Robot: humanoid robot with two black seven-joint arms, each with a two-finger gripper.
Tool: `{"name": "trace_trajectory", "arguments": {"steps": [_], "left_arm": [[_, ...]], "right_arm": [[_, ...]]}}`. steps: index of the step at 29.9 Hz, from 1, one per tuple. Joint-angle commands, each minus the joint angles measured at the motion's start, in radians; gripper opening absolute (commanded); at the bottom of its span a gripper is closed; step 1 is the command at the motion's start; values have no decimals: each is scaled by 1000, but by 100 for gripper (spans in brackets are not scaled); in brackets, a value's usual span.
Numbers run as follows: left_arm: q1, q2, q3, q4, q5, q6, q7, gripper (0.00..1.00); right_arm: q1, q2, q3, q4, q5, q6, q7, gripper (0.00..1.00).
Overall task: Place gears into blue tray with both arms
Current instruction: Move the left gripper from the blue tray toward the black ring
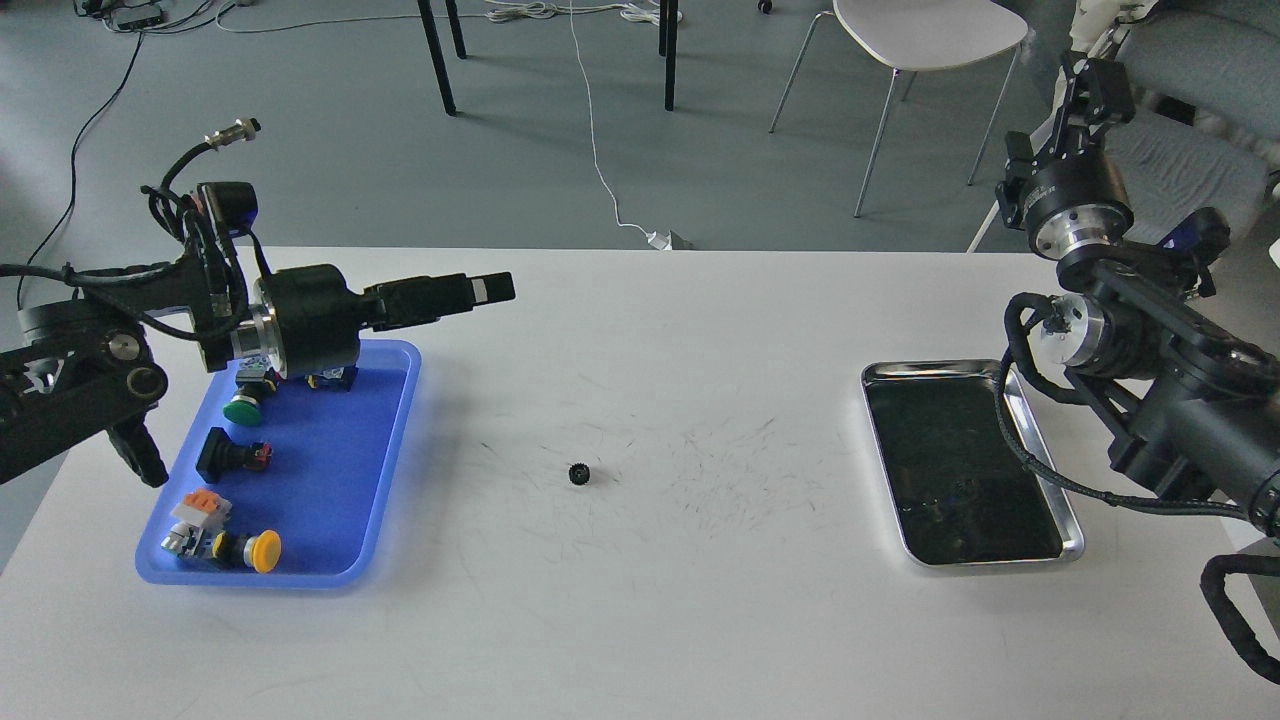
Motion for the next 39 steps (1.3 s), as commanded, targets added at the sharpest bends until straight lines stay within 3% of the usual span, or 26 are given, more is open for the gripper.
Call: {"name": "trace_trajectory", "arguments": {"steps": [1, 11, 15, 19, 21, 28, 34, 39], "left_arm": [[13, -35, 18, 0, 139, 37, -2, 94], [44, -53, 34, 3, 496, 94, 1, 95], [42, -53, 15, -6, 429, 163, -2, 96], [42, -53, 6, -18, 319, 108, -24, 100], [44, -49, 21, -24, 294, 119, -34, 100], [53, -26, 31, -17, 381, 149, -34, 99], [63, -78, 35, -9, 683, 221, -34, 99], [97, -111, 35, 9, 704, 229, -34, 99]], "right_arm": [[-14, -1, 18, -1, 0, -3, 2, 96], [-29, -1, 23, -1, -1, -8, 2, 96], [-29, -1, 23, 2, -1, -9, 2, 96], [-29, -1, 23, 2, -1, -9, 2, 96], [-29, -1, 23, 2, 0, -9, 2, 96], [-29, -2, 23, 2, -1, -11, 2, 96], [-33, -17, 50, -4, 0, -11, 2, 96], [-60, -22, 86, 1, 0, -11, 2, 96]]}}
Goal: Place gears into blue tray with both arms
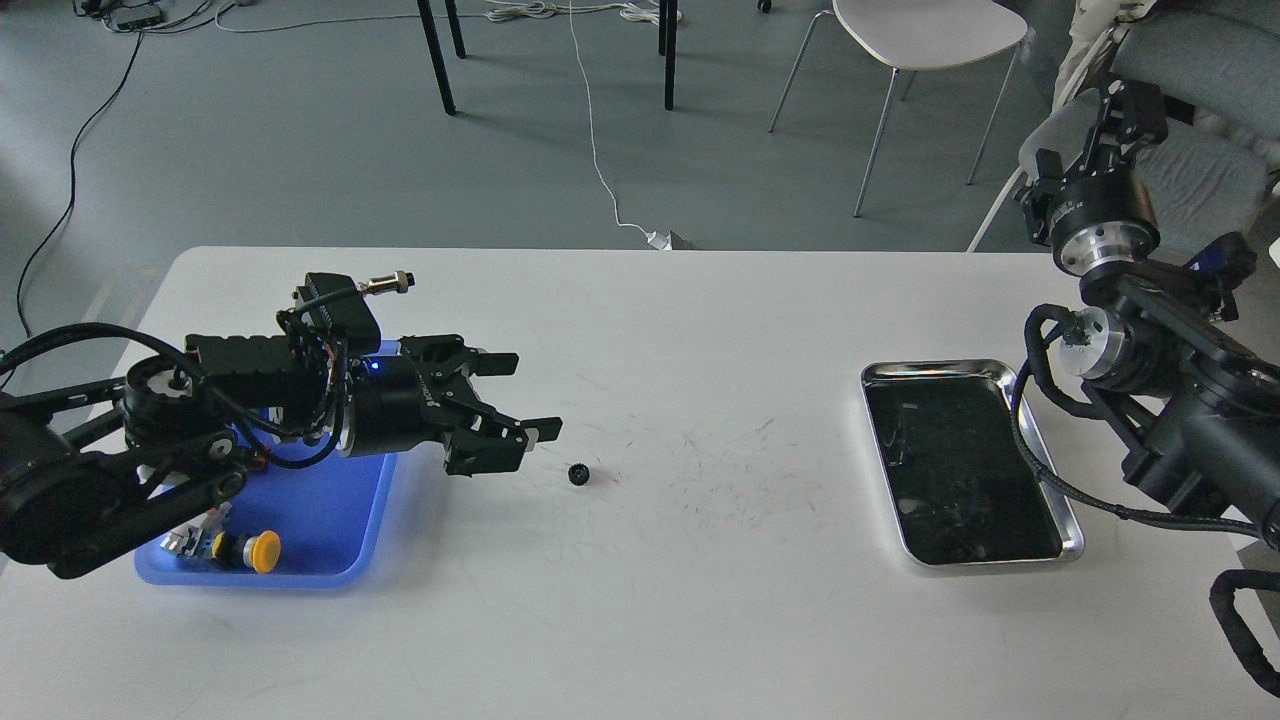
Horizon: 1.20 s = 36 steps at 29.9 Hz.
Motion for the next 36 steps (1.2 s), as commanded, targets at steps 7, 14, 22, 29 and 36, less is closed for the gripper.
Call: {"name": "trace_trajectory", "arguments": {"steps": [7, 14, 22, 29, 36], "left_arm": [[19, -116, 5, 102, 70, 40, 0, 98], [19, -159, 86, 131, 129, 81, 0, 94], [17, -216, 103, 198, 213, 130, 0, 89], [14, -245, 107, 261, 221, 166, 0, 89], [8, -277, 120, 321, 212, 166, 0, 89]], "right_arm": [[-38, -3, 115, 4, 12, 0, -15, 97], [-55, -3, 123, 0, 107, -2, -36, 97], [-55, -10, 126, 1, 120, -22, -36, 97], [-58, -17, 160, -6, 124, -9, -38, 97], [-86, -14, 195, 4, 124, 0, -33, 98]]}}
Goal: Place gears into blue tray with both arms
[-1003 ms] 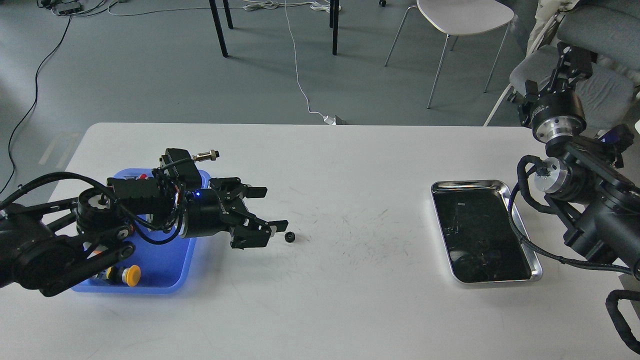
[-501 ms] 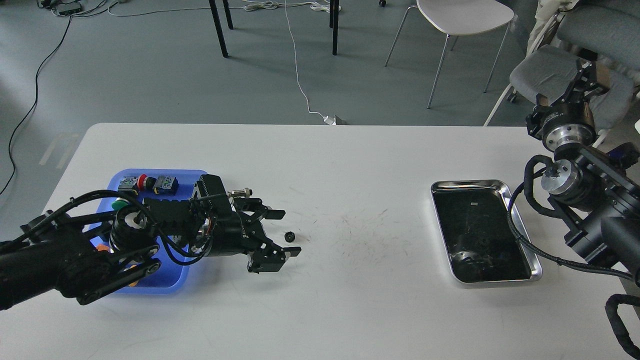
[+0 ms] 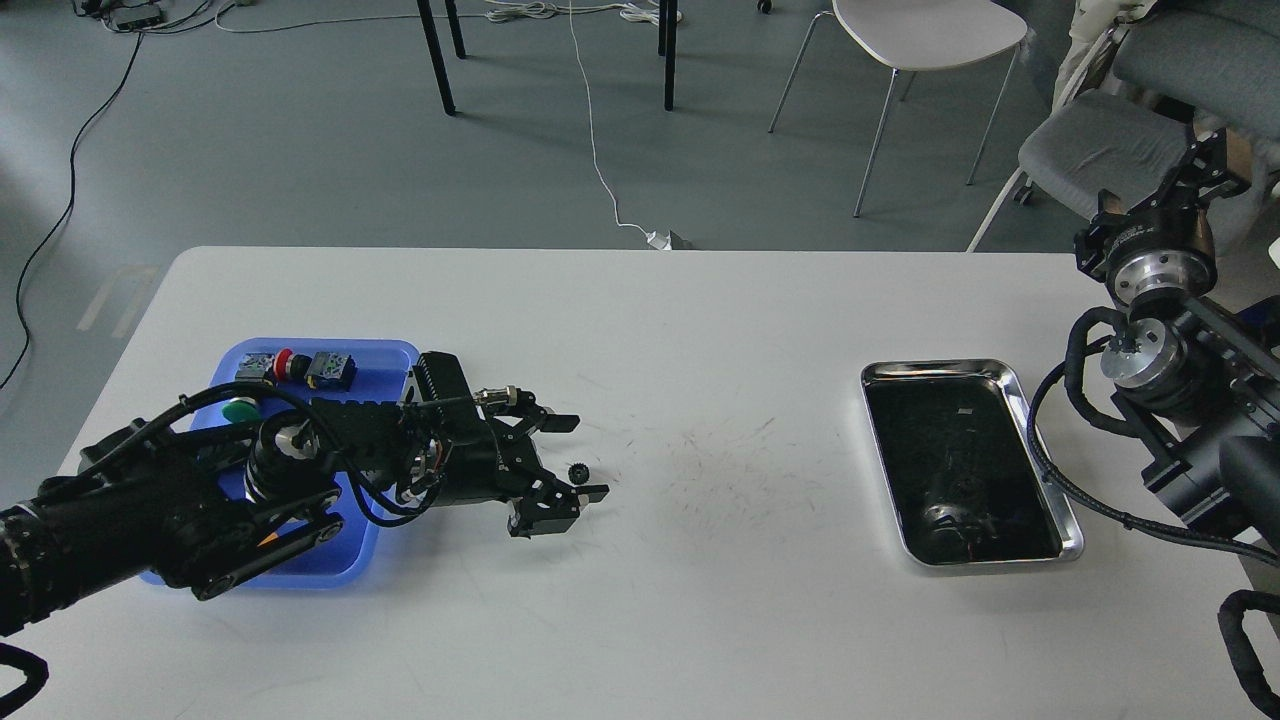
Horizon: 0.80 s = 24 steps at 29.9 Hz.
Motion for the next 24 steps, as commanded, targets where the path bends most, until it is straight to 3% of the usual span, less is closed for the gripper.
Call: {"name": "trace_trajectory", "arguments": {"steps": [1, 6, 14, 24], "left_arm": [[-1, -8, 1, 23, -5, 1, 0, 89], [4, -7, 1, 23, -5, 3, 0, 89], [9, -22, 3, 26, -8, 6, 0, 89], [15, -21, 12, 30, -5, 20, 0, 80]], "right_arm": [[-7, 6, 7, 2, -1, 4, 5, 98], [-9, 4, -13, 8, -1, 14, 8, 99], [-59, 26, 4, 13, 2, 112, 1, 99], [-81, 41, 12, 19, 2, 130, 3, 99]]}}
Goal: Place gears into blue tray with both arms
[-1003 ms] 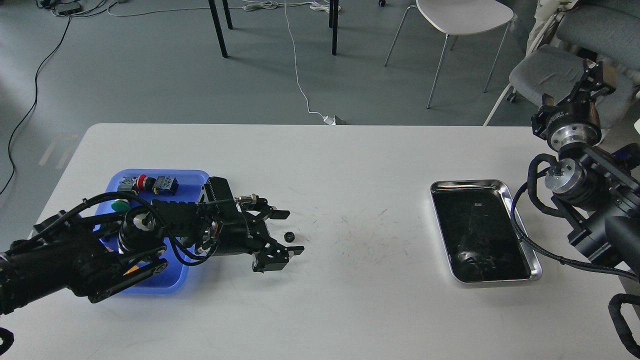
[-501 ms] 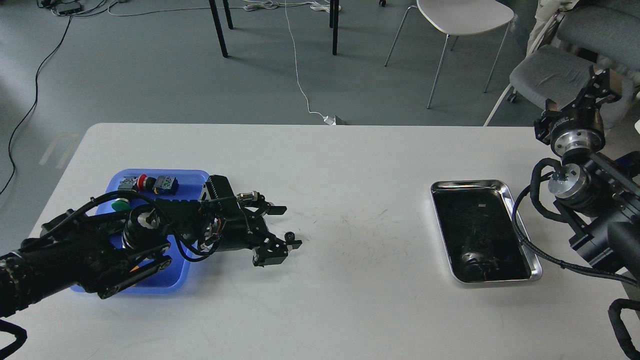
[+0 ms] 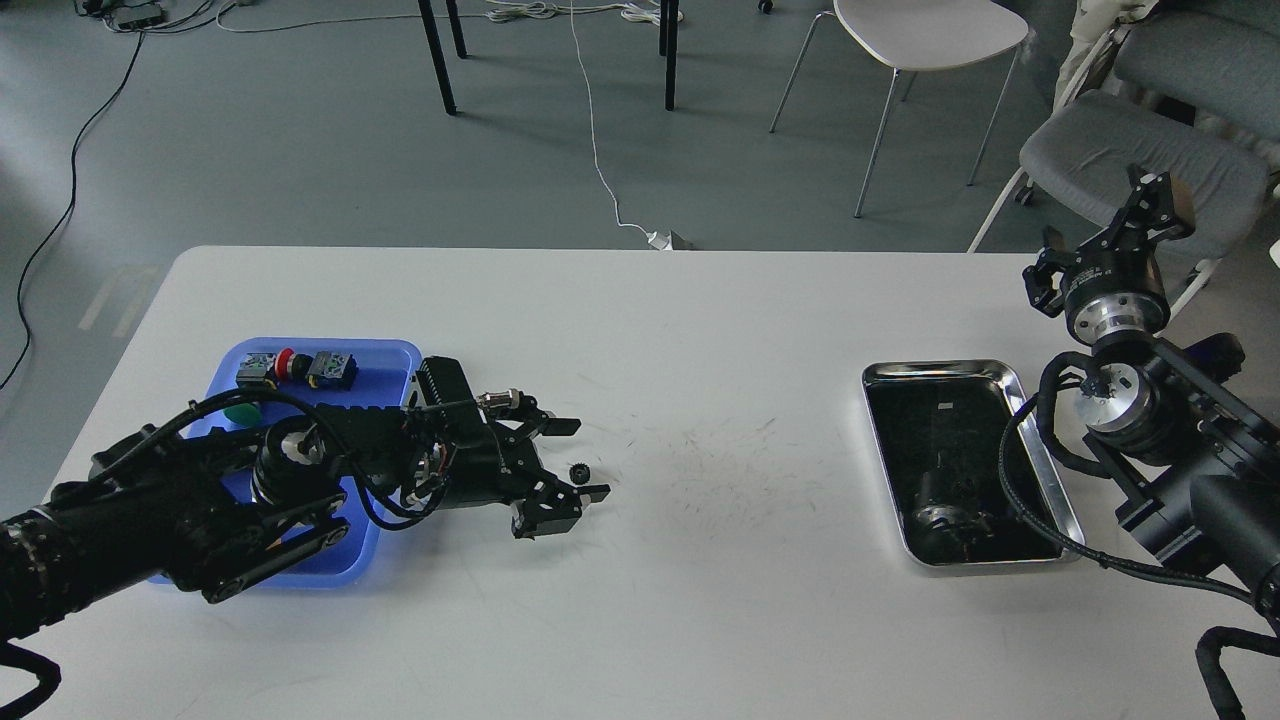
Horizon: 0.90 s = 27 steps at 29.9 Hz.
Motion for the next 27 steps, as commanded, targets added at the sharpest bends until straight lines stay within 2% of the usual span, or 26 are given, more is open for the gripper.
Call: {"name": "trace_trajectory", "arguments": {"steps": [1, 9, 19, 27], "left_arm": [[11, -1, 7, 0, 1, 2, 0, 78], [18, -10, 7, 2, -1, 8, 0, 73], [18, -30, 9, 43, 2, 13, 0, 57], [18, -50, 9, 83, 2, 13, 0, 51]], "right_arm": [[-5, 0, 3, 2, 0, 14, -1, 99], [-5, 0, -35, -3, -3, 54, -9, 99], [-7, 0, -46, 7, -3, 47, -5, 99], [-5, -2, -46, 7, -3, 45, -5, 99]]}}
